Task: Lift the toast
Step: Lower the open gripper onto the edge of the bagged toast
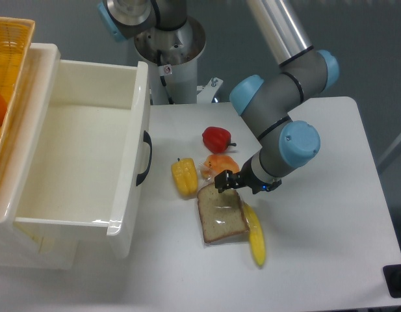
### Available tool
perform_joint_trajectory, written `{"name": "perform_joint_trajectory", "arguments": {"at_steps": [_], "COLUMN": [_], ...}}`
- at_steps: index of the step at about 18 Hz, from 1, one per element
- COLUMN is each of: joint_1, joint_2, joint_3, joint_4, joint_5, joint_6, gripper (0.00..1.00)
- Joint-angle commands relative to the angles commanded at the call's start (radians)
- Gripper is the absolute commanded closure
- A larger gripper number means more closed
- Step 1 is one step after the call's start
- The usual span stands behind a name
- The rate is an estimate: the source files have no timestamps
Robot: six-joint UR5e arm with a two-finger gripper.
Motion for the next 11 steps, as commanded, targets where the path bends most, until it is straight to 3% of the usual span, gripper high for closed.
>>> {"name": "perform_joint_trajectory", "arguments": {"at_steps": [11], "joint_1": [-0.024], "joint_2": [-0.011], "joint_3": [-0.008], "joint_4": [0.002], "joint_5": [-0.002], "joint_6": [-0.034], "gripper": [0.00]}}
